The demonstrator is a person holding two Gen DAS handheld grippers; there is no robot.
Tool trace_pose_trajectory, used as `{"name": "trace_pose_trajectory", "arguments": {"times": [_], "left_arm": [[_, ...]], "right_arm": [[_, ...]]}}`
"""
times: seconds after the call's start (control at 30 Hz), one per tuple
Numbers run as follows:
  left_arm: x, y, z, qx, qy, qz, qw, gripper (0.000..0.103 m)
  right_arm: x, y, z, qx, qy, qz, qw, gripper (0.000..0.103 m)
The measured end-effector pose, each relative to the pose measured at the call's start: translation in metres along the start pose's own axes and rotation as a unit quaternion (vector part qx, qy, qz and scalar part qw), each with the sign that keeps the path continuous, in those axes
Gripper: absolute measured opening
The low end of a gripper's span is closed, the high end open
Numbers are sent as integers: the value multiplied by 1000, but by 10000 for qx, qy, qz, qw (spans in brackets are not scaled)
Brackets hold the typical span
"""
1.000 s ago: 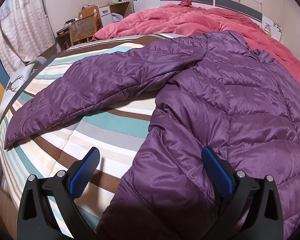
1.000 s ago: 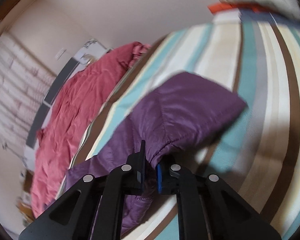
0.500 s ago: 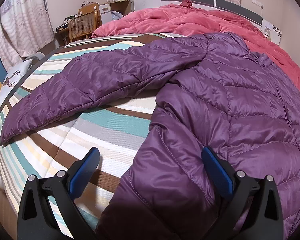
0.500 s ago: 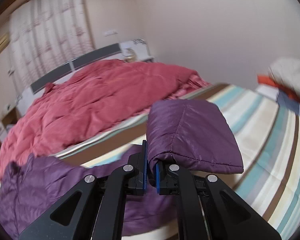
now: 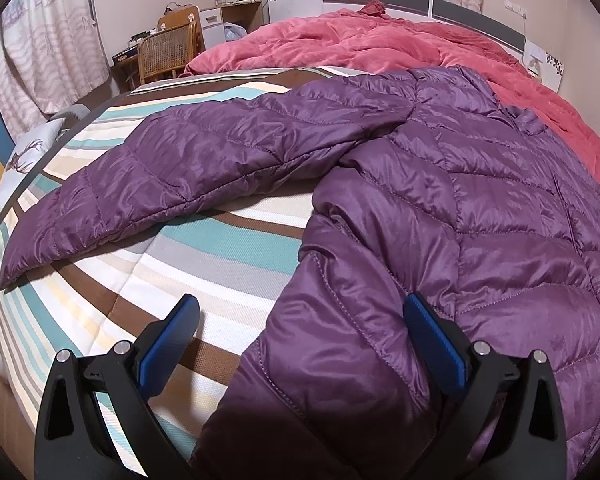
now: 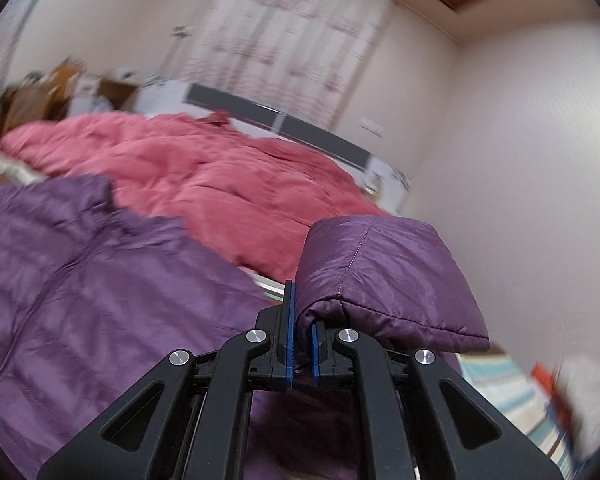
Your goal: Fold large clothes
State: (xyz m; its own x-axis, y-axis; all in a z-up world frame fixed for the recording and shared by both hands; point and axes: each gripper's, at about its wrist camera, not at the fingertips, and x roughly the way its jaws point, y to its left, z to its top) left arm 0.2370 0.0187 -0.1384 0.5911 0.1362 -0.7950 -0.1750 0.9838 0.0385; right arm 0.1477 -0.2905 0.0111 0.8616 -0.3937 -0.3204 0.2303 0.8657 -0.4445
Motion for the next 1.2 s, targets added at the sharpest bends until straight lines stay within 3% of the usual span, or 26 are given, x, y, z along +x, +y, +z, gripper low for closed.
{"name": "trace_pose_trajectory", "arguments": {"times": [0.13, 0.27, 0.47, 0.67, 0.87, 1.03, 1.2], "left_arm": [[0, 0, 0, 6, -3, 7, 10000, 101], [0, 1, 0, -5, -2, -8, 10000, 101], [2, 2, 0, -48, 16, -64, 10000, 101], [4, 1, 0, -73, 21, -90, 9999, 101], [3, 1, 0, -59, 13, -66, 10000, 101], [3, 1, 0, -55, 8, -61, 10000, 101], [2, 2, -1, -67, 13, -70, 10000, 101]], "right_arm": [[-10, 54, 6, -1025, -371, 75, 9940, 7], [-22, 104, 3, -2070, -769, 171, 9752, 6], [-34, 158, -25, -3655, -1251, 292, 9219, 6], [-39, 155, -24, -3717, -1115, 628, 9195, 6], [-44, 149, -9, -3284, -506, 2019, 9213, 7], [-51, 151, -4, -3081, -86, 2720, 9116, 7], [-51, 161, -6, -2816, 114, 2832, 9167, 9]]}}
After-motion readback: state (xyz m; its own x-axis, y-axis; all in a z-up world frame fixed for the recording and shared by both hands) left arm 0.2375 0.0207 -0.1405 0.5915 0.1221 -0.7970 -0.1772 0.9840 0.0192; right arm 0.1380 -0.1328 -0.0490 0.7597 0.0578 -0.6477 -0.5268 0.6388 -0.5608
